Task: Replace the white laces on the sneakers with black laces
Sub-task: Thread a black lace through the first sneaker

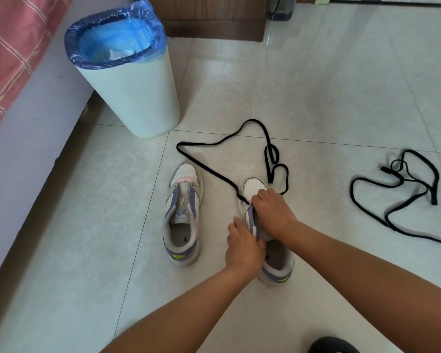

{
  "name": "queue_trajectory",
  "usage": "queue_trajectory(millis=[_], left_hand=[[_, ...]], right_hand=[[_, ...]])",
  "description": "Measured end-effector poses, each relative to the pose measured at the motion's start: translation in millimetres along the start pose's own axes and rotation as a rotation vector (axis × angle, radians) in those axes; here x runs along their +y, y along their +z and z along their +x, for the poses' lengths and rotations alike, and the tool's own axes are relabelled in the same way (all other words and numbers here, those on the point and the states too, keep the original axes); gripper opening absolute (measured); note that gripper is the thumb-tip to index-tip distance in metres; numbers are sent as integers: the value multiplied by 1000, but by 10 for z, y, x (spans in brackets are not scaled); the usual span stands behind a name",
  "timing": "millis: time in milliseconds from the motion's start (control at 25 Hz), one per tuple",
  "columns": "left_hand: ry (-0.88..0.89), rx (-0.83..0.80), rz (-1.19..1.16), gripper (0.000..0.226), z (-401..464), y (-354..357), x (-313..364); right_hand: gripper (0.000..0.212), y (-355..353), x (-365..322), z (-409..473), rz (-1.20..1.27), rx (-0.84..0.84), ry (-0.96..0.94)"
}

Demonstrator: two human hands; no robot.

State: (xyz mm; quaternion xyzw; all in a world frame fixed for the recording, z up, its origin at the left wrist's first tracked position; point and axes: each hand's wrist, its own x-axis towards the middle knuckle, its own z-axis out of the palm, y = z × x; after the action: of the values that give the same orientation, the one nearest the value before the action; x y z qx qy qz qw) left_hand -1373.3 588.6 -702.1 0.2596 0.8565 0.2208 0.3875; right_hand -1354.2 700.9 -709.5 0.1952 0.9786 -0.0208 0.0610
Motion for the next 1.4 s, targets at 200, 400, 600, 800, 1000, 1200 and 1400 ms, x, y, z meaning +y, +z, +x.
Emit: queue_trajectory(millis=[200,400,600,800,1000,1200,1400], left_hand=[[-149,111,-44,27,11,83,153],[-24,1,112,35,70,-26,113],[477,70,77,33,340,-416,119],[243,106,-260,18,504,-456,171],[61,111,-624,18,478,-374,168],[18,129,-768,13,469,-325,137],[18,129,-772,9,475,-306,149]], right_hand=[[30,-28,158,-124,117,-96,-24],[41,72,226,-281,288,109,-123],[10,23,337,-271,460,285,-85],[11,-109,249,-236,1085,179,431],[18,-124,170,-156,1517,160,699],[12,-127,154,-127,1656,102,704],[20,-120,175,-117,1668,43,693]])
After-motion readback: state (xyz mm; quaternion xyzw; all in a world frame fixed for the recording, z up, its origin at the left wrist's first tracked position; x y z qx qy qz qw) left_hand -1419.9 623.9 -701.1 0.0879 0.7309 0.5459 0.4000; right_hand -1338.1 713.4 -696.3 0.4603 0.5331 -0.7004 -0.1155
